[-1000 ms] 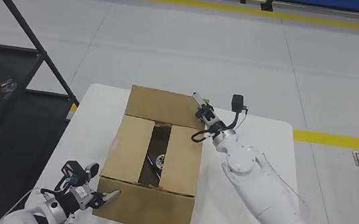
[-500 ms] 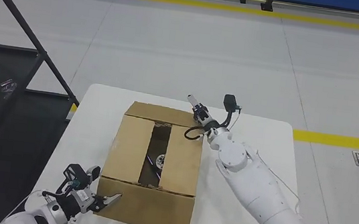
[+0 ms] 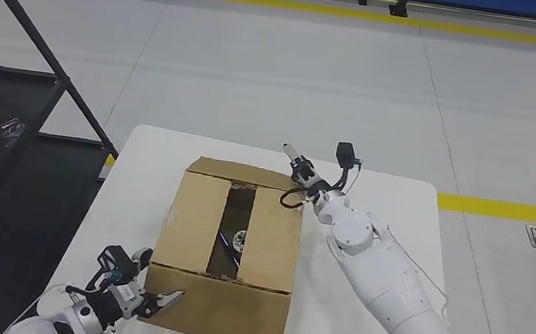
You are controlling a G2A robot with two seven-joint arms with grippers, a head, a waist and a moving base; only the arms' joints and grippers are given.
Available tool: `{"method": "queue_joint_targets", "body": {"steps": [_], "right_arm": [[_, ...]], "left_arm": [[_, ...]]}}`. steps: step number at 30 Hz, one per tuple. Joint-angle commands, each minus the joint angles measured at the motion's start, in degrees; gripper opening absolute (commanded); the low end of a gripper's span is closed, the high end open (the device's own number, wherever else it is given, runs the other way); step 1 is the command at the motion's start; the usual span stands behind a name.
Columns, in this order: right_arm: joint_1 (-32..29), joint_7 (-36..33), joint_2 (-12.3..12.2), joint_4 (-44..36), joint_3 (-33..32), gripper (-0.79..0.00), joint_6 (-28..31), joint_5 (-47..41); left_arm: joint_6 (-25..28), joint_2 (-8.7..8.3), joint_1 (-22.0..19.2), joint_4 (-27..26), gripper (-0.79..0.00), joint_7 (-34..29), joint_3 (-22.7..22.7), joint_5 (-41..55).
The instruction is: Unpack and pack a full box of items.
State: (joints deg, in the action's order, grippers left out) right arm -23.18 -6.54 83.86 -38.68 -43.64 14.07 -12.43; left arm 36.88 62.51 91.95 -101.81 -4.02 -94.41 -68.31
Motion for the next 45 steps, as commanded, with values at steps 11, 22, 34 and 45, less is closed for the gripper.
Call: {"method": "queue_joint_targets", "body": {"steps": [11, 22, 34, 45], "right_arm": [[-9.4, -5.4, -4.3, -15.3, -9.3, 0.000, 9.0, 4.6], [-20.3, -18.8, -8.2, -32.1, -18.7, 0.000, 7.2, 4.6], [-21.3, -29.9, -9.0, -34.3, -20.1, 0.000, 2.9, 1.8], [-20.0, -30.2, -7.5, -36.9, -11.9, 0.000, -0.4, 10.0]], "left_arm": [[-5.3, 0.17, -2.7, 1.5, 0.000, -7.9, 1.1, 8.1], [-2.1, -0.16, -4.5, 1.8, 0.000, -11.1, 2.7, 8.9], [-1.7, -0.59, -2.5, 0.5, 0.000, -7.1, 0.7, 7.7], [-0.8, -1.09, 3.0, -0.4, 0.000, -0.7, -8.9, 15.0]]}}
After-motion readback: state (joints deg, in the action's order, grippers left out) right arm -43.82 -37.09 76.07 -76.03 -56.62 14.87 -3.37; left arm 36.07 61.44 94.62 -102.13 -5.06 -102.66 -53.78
